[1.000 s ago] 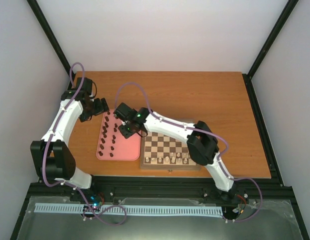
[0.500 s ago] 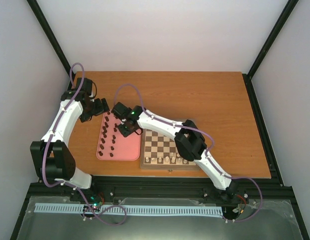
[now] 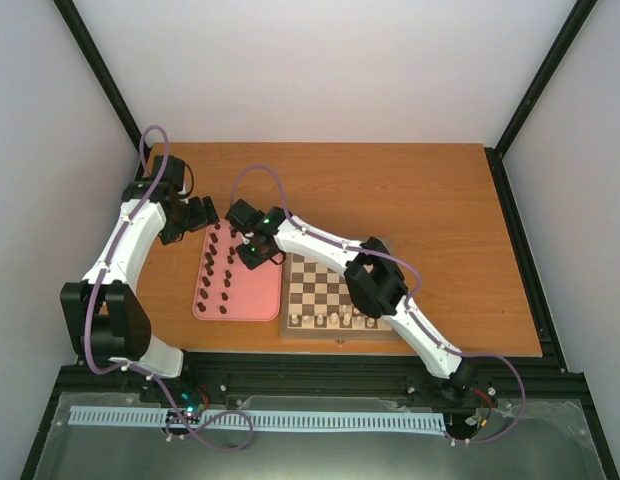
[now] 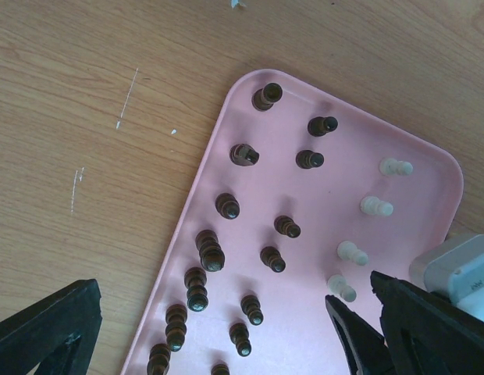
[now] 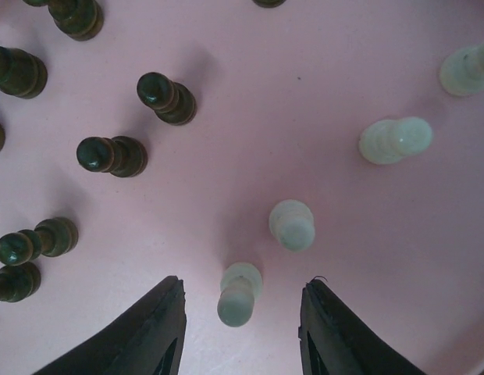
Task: Set up the chess pieces on the board
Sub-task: Pick up the chess piece from the storage box.
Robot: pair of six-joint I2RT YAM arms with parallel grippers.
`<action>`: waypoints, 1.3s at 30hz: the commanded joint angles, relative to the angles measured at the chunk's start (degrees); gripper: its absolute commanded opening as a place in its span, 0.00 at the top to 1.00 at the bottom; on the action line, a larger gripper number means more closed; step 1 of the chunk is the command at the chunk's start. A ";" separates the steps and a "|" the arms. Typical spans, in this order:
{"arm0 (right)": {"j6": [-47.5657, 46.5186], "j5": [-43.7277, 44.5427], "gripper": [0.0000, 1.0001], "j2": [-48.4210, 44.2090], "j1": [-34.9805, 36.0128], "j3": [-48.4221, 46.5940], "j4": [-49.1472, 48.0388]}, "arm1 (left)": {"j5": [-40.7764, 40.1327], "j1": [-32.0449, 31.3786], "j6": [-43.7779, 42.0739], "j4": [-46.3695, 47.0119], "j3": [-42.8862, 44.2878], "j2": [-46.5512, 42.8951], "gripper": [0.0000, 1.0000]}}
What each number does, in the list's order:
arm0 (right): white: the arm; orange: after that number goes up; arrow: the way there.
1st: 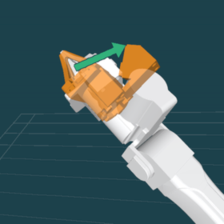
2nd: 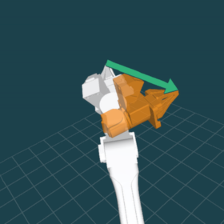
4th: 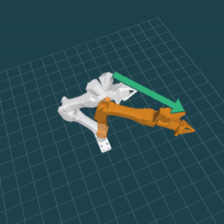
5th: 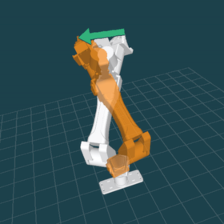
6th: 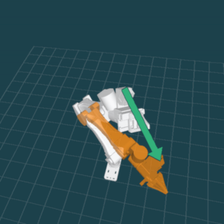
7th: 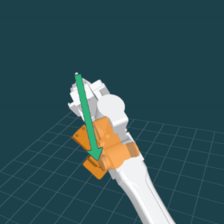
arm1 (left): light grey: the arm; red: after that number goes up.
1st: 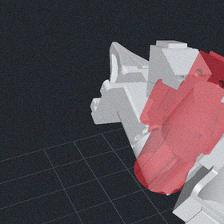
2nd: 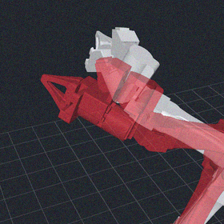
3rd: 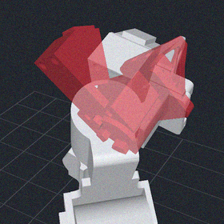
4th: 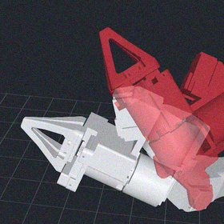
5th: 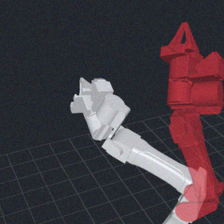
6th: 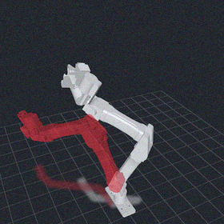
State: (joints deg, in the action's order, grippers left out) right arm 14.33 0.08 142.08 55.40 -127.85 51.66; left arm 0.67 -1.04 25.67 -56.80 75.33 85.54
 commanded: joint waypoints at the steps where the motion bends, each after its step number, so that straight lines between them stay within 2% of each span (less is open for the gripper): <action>1: -1.00 -1.51 0.59 1.50 -0.72 -2.10 0.53 | 0.20 -0.15 -0.61 0.63 0.24 0.17 0.00; 8: -0.97 -2.34 0.62 2.22 -0.82 -2.24 0.47 | 0.30 -0.17 -0.57 0.56 1.16 1.22 0.00; 17: -1.39 -3.40 0.75 3.27 -1.09 -3.38 1.49 | 0.30 -0.17 -0.55 0.41 1.49 1.87 0.00; 26: -2.00 -3.35 0.82 3.08 -1.17 -3.35 2.21 | 0.34 -0.17 -0.58 0.41 1.55 2.30 0.00; 39: -3.41 -0.52 0.89 -2.77 -1.17 -0.51 2.00 | 0.08 -0.19 -0.67 0.20 1.97 2.61 0.00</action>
State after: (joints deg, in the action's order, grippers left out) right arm 11.79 -2.17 144.38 54.72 -129.56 53.21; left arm 0.67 -1.04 25.67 -56.82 75.37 87.85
